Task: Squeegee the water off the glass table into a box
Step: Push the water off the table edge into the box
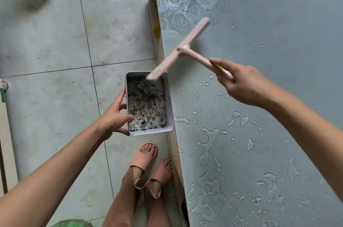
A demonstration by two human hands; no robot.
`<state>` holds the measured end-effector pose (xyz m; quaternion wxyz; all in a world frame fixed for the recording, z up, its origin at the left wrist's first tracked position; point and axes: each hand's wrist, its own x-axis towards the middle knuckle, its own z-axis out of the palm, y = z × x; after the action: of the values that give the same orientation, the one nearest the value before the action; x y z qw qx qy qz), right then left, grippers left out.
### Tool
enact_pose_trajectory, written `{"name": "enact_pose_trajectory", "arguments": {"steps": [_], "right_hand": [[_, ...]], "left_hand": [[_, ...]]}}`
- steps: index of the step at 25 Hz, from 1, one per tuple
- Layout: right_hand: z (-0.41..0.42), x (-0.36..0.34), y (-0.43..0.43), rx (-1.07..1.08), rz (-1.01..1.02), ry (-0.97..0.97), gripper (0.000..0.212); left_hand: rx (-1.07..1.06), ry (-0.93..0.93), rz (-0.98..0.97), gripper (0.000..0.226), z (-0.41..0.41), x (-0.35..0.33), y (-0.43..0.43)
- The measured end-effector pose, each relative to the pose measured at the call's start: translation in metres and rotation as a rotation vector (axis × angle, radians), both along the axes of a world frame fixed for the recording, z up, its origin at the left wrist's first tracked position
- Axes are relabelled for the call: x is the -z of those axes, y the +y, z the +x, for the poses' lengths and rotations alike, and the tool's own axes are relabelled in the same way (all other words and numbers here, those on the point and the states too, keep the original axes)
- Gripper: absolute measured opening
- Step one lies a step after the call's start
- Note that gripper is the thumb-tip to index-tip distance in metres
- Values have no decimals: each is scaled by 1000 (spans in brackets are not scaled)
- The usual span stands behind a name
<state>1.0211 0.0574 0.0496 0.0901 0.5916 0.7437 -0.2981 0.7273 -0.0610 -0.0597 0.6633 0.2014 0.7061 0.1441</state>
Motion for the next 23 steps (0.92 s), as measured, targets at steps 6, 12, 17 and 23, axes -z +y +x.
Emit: {"name": "enact_pose_trajectory", "arguments": {"steps": [6, 12, 17, 23], "right_hand": [[34, 9, -113, 171, -80, -46, 42], [66, -32, -155, 238, -43, 28, 59], [132, -25, -122, 421, -76, -189, 43], [62, -15, -207, 559, -162, 18, 43]], "left_hand": [[-11, 7, -31, 106, 5, -1, -11], [3, 30, -21, 105, 13, -6, -26], [-4, 35, -27, 104, 18, -6, -37], [2, 56, -45, 103, 20, -4, -43]]}}
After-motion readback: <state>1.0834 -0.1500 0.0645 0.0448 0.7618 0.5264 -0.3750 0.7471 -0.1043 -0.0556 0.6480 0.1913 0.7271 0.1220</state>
